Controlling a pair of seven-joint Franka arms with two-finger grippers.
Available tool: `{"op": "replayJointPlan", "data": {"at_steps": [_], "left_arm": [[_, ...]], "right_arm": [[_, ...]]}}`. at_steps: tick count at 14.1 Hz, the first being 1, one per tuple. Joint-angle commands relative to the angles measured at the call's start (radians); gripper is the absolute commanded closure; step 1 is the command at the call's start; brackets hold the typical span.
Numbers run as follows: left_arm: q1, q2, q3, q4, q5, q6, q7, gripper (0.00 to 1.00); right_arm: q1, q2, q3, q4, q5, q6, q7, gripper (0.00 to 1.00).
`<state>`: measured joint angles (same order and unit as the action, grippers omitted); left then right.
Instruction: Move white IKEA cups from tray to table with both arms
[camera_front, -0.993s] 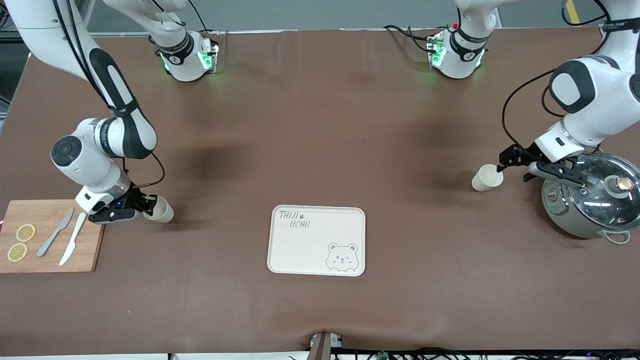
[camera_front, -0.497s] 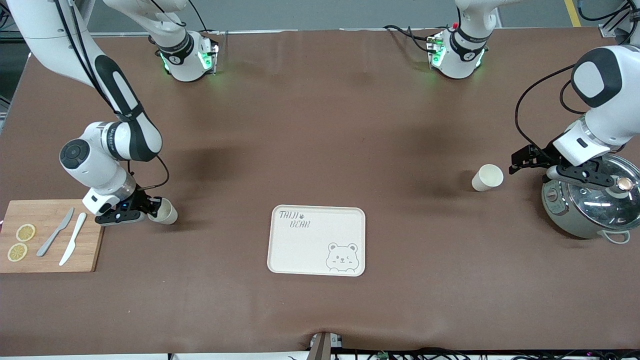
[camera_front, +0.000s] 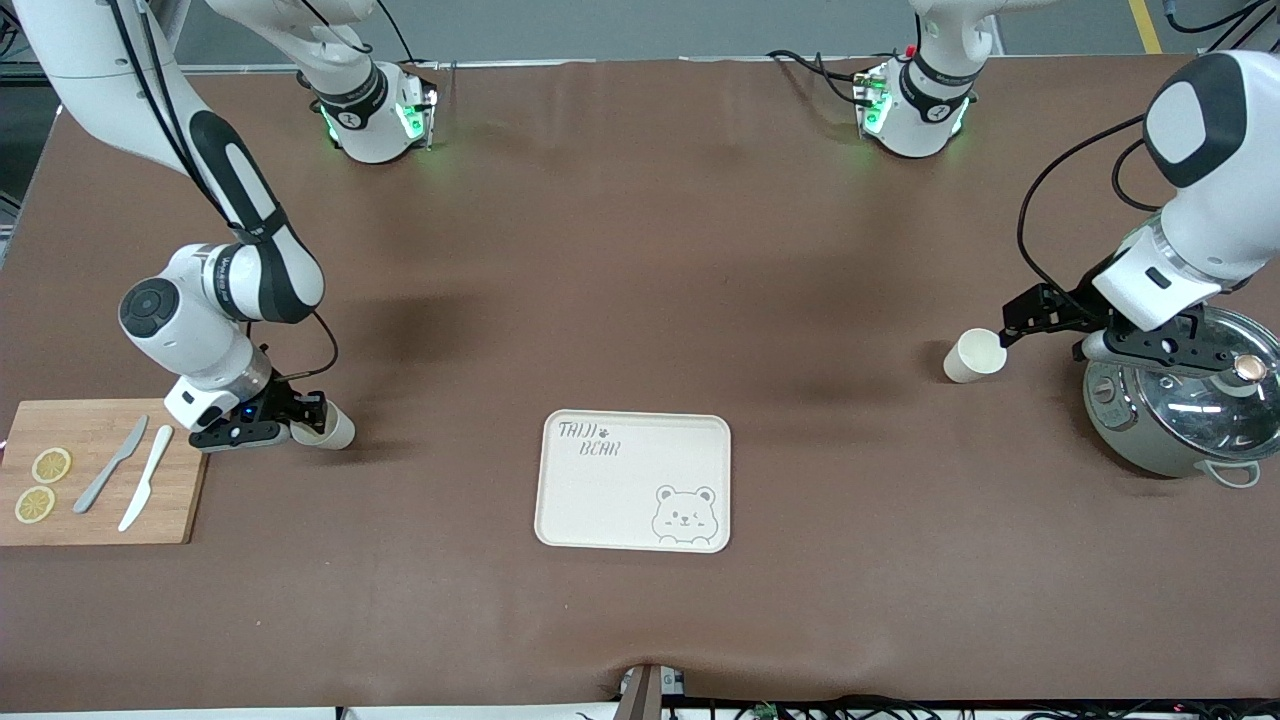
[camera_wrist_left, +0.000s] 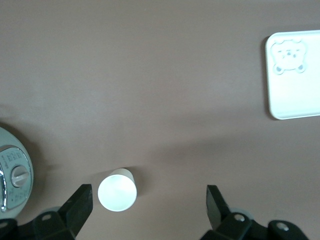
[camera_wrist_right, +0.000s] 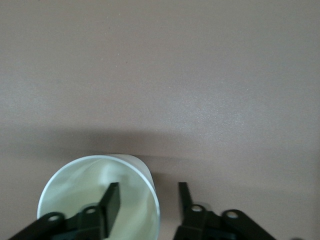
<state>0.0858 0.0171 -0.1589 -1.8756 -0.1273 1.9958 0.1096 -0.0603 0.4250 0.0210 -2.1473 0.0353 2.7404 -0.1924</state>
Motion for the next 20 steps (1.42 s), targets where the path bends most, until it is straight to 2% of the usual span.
{"op": "replayJointPlan", "data": {"at_steps": [1, 5, 9, 11, 16, 18, 20], "left_arm": [[-0.035, 0.024, 0.004, 0.096, 0.055, -0.08, -0.08, 0.0], [-0.047, 0.023, 0.007, 0.182, 0.055, -0.15, -0.131, 0.0], [-0.044, 0.021, 0.005, 0.292, 0.055, -0.262, -0.142, 0.0], [-0.043, 0.02, 0.005, 0.326, 0.055, -0.302, -0.159, 0.0], [-0.055, 0.017, 0.01, 0.366, 0.055, -0.359, -0.172, 0.0], [-0.076, 0.011, 0.025, 0.374, 0.058, -0.385, -0.191, 0.0], [-0.096, 0.003, 0.05, 0.375, 0.058, -0.399, -0.197, 0.0]], "right_arm": [[-0.012, 0.001, 0.005, 0.0, 0.02, 0.01, -0.035, 0.0], [-0.02, -0.026, 0.007, 0.004, 0.02, -0.031, -0.061, 0.0], [-0.032, -0.136, 0.005, 0.105, 0.021, -0.353, -0.059, 0.0], [-0.035, -0.201, 0.002, 0.154, 0.052, -0.512, -0.056, 0.0], [-0.036, -0.422, -0.004, 0.236, 0.06, -0.862, 0.039, 0.0], [-0.033, -0.456, -0.003, 0.315, 0.052, -1.021, 0.065, 0.0], [-0.027, -0.492, 0.003, 0.374, 0.026, -1.119, 0.097, 0.0]]}}
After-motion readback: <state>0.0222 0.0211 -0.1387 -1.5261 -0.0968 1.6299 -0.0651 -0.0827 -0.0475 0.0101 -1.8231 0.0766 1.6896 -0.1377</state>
